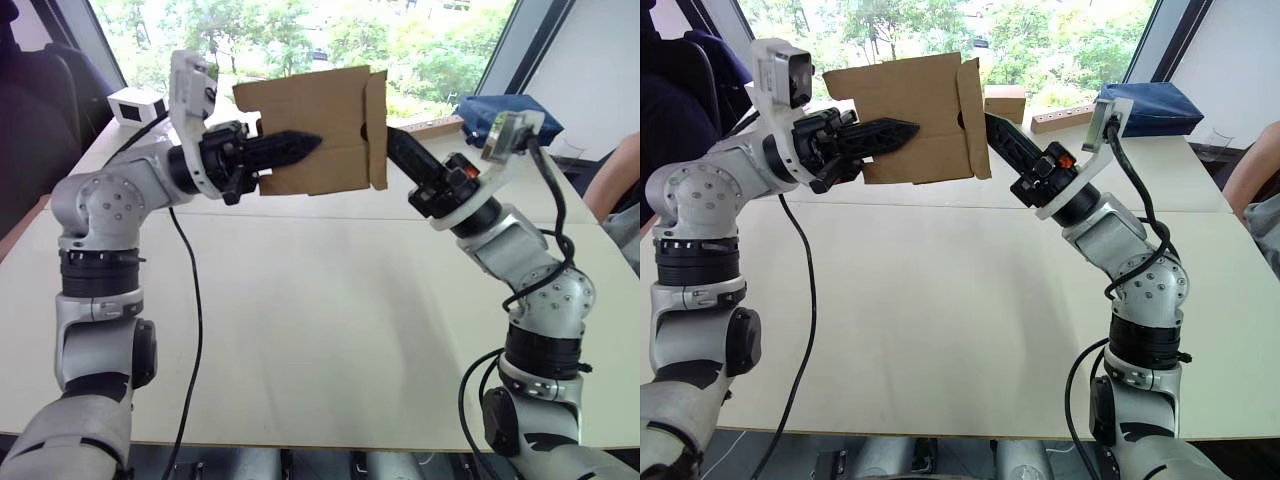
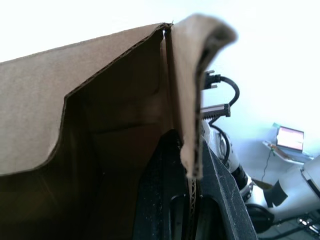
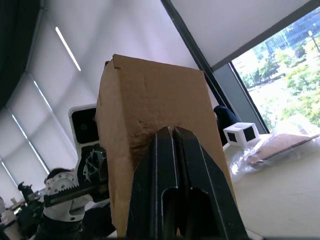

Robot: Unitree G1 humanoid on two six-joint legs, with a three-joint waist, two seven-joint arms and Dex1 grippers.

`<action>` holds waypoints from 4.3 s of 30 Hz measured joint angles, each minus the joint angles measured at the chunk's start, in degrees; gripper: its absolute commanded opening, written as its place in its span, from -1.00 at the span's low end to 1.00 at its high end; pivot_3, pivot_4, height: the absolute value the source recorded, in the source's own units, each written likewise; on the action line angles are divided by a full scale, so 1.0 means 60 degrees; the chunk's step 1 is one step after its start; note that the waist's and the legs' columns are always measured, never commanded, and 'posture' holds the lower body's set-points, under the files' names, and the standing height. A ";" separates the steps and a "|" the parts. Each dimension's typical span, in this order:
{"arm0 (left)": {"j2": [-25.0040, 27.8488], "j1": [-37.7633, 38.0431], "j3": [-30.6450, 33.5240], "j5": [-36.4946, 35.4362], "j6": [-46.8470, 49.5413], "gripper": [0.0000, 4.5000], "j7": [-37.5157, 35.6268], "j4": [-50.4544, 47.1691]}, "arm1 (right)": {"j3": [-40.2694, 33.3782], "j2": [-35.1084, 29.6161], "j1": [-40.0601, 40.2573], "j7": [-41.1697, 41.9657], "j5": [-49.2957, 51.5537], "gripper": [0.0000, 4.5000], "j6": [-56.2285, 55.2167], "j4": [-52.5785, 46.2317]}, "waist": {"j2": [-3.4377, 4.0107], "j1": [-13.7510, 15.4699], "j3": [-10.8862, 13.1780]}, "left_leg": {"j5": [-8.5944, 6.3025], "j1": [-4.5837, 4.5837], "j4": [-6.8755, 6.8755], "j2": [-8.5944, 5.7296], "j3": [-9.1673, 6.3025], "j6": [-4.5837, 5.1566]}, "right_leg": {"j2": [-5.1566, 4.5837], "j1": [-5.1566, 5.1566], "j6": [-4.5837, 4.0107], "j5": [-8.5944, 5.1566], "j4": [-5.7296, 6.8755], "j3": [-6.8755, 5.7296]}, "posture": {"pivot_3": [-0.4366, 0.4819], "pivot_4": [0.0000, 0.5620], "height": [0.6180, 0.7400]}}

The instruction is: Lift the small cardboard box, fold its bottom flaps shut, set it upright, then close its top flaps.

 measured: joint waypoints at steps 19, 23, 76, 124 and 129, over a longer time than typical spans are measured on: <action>-0.0021 -0.0229 0.0008 0.0004 0.0000 -1.00 0.0125 0.0275 | -0.0351 0.0635 0.0049 -0.0483 0.1110 -0.07 -0.0541 0.0108 | 0.0002 -0.0004 0.0001 | -0.0001 0.0000 -0.0001 0.0001 -0.0001 0.0002 | 0.0000 -0.0001 0.0000 0.0000 0.0000 0.0000 | -0.05 -0.47 1.00; -0.0020 -0.0291 0.0008 0.0005 0.0000 -1.00 0.0128 0.0372 | -0.0338 0.0640 0.0218 -0.0482 0.1137 -0.07 -0.0547 0.0103 | 0.0002 -0.0003 0.0001 | -0.0002 -0.0001 0.0000 0.0001 0.0000 0.0003 | 0.0000 -0.0001 0.0000 0.0000 -0.0001 0.0001 | -0.05 -0.47 1.00; -0.0077 -0.0389 0.0001 0.0269 -0.0051 -1.00 -0.0021 0.0615 | 0.0722 0.0228 0.0297 0.0091 -0.0387 -0.07 -0.1114 -0.0390 | 0.0004 -0.0006 0.0002 | -0.0002 -0.0003 -0.0002 0.0001 0.0000 0.0003 | 0.0001 -0.0007 0.0000 -0.0001 0.0000 0.0001 | -0.05 -0.47 1.00; -0.0135 -0.0384 -0.0001 0.0404 0.0003 -1.00 0.0126 0.0616 | 0.0500 0.0811 0.0534 -0.0653 0.0602 -0.20 -0.1253 -0.0307 | 0.0004 -0.0005 0.0003 | -0.0002 -0.0009 -0.0003 0.0002 -0.0001 0.0003 | 0.0000 -0.0011 0.0000 0.0000 -0.0002 0.0000 | -0.05 -0.47 1.00; -0.0163 -0.0383 0.0000 0.0398 0.0003 -1.00 0.0136 0.0588 | 0.0617 0.1124 0.0346 -0.0758 0.0160 -0.20 -0.1516 -0.0203 | 0.0004 -0.0009 0.0003 | -0.0002 -0.0010 -0.0003 0.0002 0.0000 0.0003 | 0.0000 -0.0012 0.0000 0.0000 -0.0001 0.0001 | -0.05 -0.47 1.00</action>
